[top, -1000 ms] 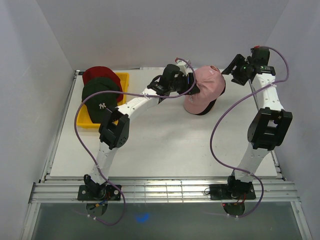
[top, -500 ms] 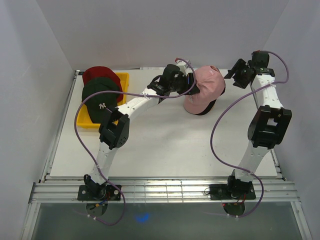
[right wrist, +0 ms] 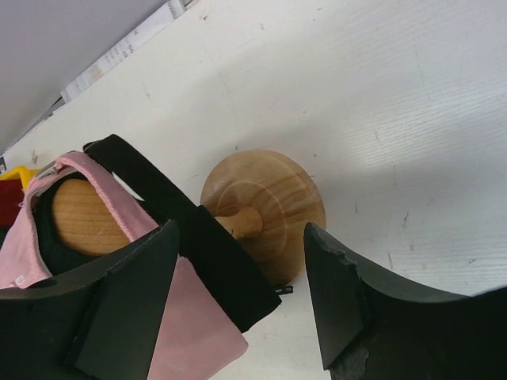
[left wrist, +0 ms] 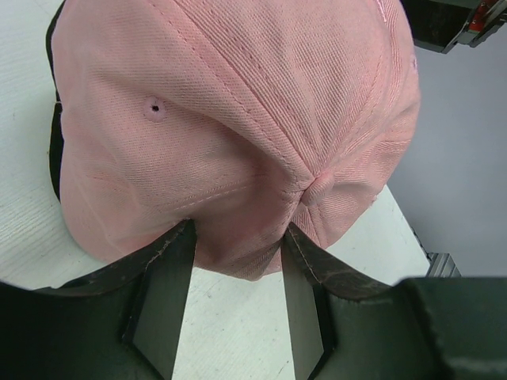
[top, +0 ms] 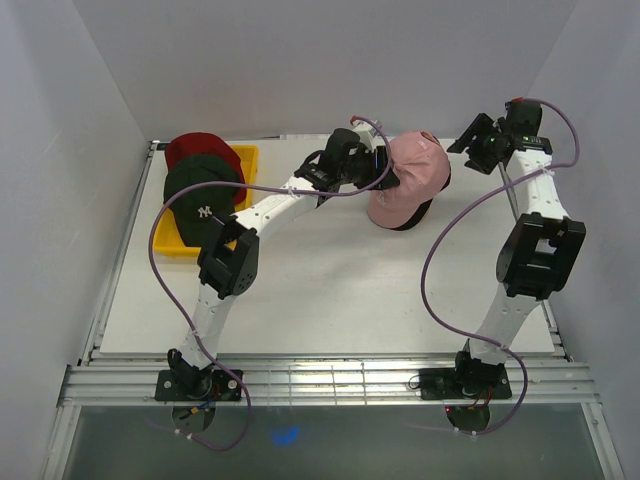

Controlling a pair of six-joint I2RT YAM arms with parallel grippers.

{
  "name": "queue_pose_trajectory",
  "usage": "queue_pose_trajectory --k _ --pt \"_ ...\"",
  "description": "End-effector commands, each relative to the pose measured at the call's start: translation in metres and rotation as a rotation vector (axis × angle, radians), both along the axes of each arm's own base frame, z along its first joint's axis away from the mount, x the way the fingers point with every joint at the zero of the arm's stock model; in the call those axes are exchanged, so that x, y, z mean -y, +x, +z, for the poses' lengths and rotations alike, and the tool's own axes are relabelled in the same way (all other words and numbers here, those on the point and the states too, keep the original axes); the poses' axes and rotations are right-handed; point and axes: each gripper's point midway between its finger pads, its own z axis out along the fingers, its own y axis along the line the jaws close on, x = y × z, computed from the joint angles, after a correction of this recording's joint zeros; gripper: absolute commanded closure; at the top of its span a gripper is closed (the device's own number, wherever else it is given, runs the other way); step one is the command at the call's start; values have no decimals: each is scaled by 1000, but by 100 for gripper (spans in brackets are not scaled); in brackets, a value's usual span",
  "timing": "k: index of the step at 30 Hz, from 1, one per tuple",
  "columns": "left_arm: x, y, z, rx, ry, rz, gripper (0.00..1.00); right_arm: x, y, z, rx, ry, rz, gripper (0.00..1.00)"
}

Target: Stack the hats

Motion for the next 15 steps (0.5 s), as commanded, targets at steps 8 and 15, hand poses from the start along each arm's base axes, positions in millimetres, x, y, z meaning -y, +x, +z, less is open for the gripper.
queue_pose_trajectory --k 8,15 --pt "-7 -12 50 56 -36 -4 43 -19 0 52 161 31 56 29" --pt "-6 -11 48 50 -37 -6 43 -30 -1 42 144 32 90 29"
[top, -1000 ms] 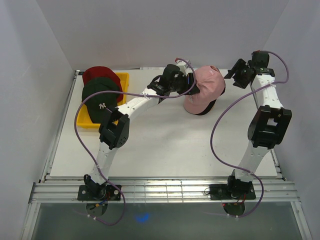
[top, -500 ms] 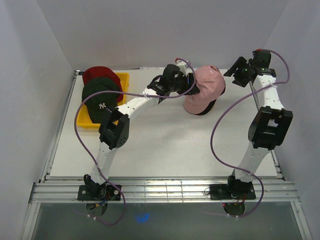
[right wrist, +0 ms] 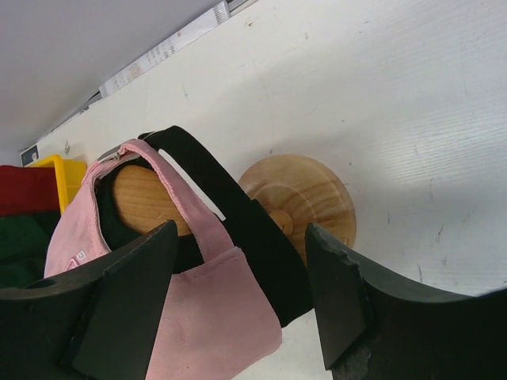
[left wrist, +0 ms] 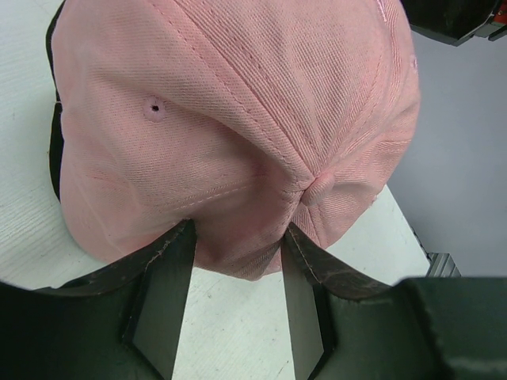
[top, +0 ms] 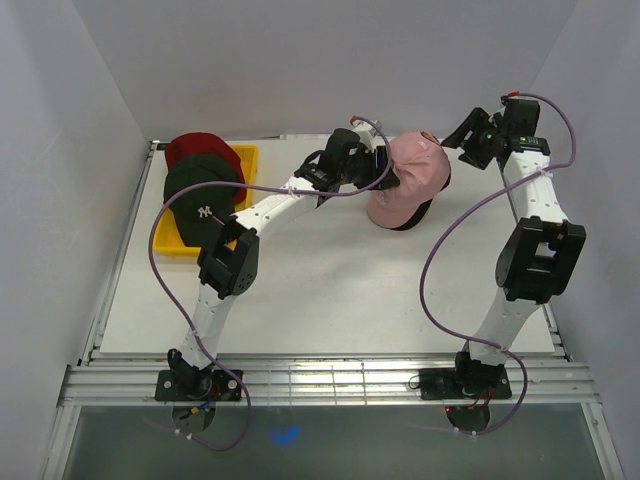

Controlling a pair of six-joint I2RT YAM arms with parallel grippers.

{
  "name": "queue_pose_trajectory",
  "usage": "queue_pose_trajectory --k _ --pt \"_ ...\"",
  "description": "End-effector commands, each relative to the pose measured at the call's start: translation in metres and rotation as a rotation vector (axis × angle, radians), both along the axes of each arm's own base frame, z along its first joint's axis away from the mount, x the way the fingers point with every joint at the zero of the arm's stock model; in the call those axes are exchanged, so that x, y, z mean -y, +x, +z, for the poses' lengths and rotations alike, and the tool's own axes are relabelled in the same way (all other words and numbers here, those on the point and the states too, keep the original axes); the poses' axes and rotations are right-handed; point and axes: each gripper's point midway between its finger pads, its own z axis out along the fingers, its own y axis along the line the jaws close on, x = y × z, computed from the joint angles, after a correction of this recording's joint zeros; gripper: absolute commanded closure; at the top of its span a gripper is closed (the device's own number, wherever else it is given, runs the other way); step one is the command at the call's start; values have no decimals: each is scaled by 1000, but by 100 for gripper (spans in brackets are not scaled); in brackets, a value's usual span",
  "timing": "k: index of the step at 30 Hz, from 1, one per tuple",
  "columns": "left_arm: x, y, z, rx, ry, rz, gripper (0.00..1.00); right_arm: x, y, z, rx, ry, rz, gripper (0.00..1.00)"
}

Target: Stack the hats

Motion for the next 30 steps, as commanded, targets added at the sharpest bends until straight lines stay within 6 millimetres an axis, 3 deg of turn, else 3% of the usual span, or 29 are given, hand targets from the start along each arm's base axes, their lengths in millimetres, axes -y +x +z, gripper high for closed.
queue_pose_trajectory --k 1,8,17,21,23,30 --pt "-6 -11 48 52 -36 -6 43 -10 -2 18 63 -2 41 29" --pt "-6 -10 49 53 -39 -4 43 -13 -3 13 48 -11 44 33" --pt "-7 -11 47 51 -27 -6 43 -4 2 4 9 -45 13 51" --pt "-8 -11 48 56 -22 -5 43 -2 4 -1 -5 -52 9 63" --pt "-8 -12 47 55 -20 -5 43 -2 4 -3 -8 -55 7 64" --pt "-9 -12 46 52 -16 -6 43 5 4 -12 -31 -83 -15 83"
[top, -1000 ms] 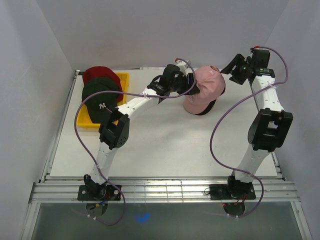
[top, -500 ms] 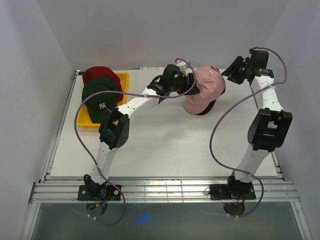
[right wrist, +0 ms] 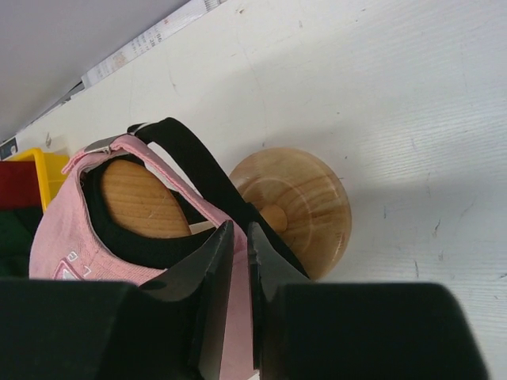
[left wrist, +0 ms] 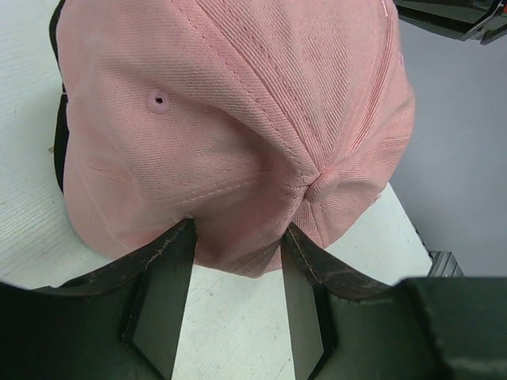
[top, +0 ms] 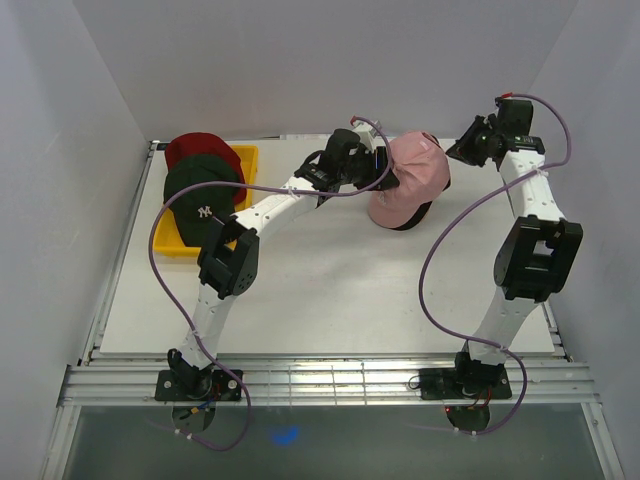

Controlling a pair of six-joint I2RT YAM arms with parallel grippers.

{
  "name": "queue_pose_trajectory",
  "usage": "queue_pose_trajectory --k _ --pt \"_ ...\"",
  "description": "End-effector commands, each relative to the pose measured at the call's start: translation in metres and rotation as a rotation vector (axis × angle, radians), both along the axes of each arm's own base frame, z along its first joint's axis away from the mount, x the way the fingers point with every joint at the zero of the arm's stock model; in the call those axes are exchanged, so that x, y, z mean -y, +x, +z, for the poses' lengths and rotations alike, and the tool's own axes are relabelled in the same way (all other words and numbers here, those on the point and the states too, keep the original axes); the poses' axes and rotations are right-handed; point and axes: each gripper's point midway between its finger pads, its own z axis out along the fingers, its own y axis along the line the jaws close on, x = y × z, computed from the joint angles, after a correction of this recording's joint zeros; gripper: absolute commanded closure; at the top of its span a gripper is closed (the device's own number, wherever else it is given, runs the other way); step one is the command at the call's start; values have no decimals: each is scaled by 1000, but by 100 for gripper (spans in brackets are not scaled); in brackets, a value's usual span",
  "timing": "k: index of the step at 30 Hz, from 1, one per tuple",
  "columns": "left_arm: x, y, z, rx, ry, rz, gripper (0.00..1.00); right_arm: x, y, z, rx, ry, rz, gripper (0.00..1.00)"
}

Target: Stack the hats

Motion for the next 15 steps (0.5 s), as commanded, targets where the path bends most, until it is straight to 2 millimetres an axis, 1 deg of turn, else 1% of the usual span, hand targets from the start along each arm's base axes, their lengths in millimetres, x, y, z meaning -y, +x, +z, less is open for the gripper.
queue_pose_trajectory --k 1,3,8,10,11,12,13,14,15 --pt "-8 -11 47 54 -23 -3 43 11 6 -3 -7 -46 -26 84" --pt "-9 -11 48 58 -21 -1 42 11 8 -7 -15 -46 -27 88" --pt "-10 -11 51 68 -21 0 40 15 8 -17 -39 -63 -36 92" --pt "-10 -11 55 76 -24 -1 37 16 9 -18 -41 -68 -42 92" --pt "-10 -12 57 79 -26 -3 36 17 8 -16 -37 -70 -45 91" --pt "-10 -12 59 83 -29 -6 36 18 8 -12 -28 -78 -51 85" --pt "-11 -13 62 89 -30 -7 34 20 9 -7 -16 -80 -54 82" --pt "-12 -14 69 101 -39 -9 34 20 9 -2 -6 -83 -57 79" --pt "-12 -15 75 115 -44 -12 33 21 10 3 3 -83 -60 72"
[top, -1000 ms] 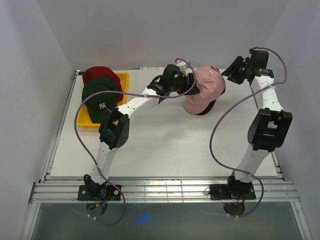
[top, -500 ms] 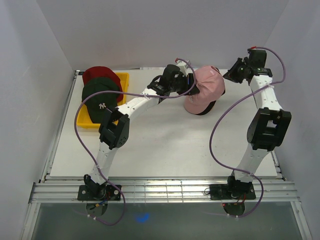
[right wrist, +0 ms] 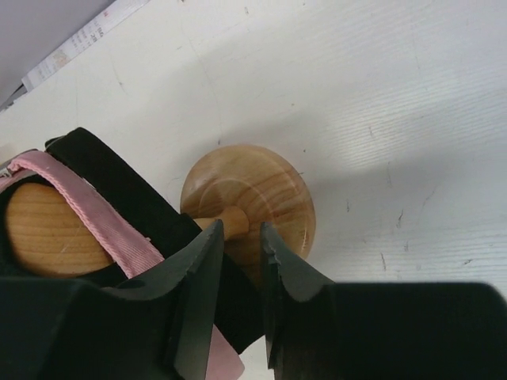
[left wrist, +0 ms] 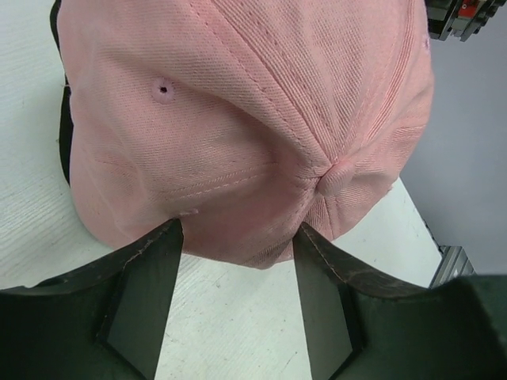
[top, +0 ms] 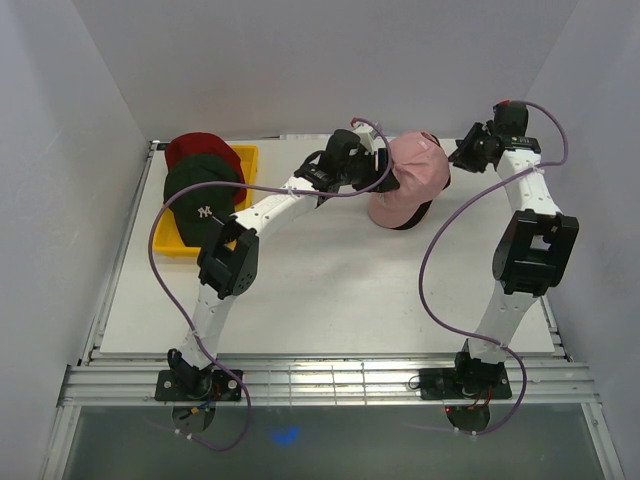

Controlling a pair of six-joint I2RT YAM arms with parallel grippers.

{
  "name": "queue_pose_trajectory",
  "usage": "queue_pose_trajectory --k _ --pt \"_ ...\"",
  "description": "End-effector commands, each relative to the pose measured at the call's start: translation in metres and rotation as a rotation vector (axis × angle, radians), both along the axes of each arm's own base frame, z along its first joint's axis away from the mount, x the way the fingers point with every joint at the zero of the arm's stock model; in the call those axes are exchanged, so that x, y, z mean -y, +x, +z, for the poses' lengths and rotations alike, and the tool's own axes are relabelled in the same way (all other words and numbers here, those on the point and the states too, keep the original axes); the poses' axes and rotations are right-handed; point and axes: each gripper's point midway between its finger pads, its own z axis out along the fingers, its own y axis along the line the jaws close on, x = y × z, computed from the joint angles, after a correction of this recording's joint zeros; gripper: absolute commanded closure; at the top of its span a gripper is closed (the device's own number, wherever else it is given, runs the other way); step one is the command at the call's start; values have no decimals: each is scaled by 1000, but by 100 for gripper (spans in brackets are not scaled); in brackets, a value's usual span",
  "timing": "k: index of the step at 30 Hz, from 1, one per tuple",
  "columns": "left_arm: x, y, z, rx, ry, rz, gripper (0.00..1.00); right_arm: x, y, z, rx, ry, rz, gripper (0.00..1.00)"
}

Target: Stack the hats

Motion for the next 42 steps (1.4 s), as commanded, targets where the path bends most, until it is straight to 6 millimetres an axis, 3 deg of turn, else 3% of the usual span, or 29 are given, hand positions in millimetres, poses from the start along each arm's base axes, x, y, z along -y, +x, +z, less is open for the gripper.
queue_pose_trajectory --k 1,5,14,16,18,20,21,22,29,33,42 --pt "-10 -15 81 122 -70 -14 32 9 8 39 91 -34 -14 68" --pt "-18 -24 110 175 -104 -14 27 12 14 61 134 -22 -20 52" --pt "-26 -20 141 247 -116 21 26 -5 16 65 164 52 45 44" --pt "-22 -10 131 238 -94 39 26 -9 14 60 153 68 62 45" --pt "-19 -3 139 253 -100 51 26 -17 12 61 162 91 95 46" --pt "-14 6 125 236 -83 62 26 -21 10 56 163 97 104 45" --pt "-12 9 131 244 -93 65 26 -23 10 55 164 98 110 45" --pt "-8 14 118 230 -78 64 26 -23 10 53 160 100 114 44" --pt "-1 24 88 181 -48 80 27 -27 11 36 119 100 133 45" --pt "1 24 76 156 -39 76 27 -26 10 26 99 88 131 56" --pt "2 22 75 151 -41 73 28 -21 8 10 62 62 117 73"
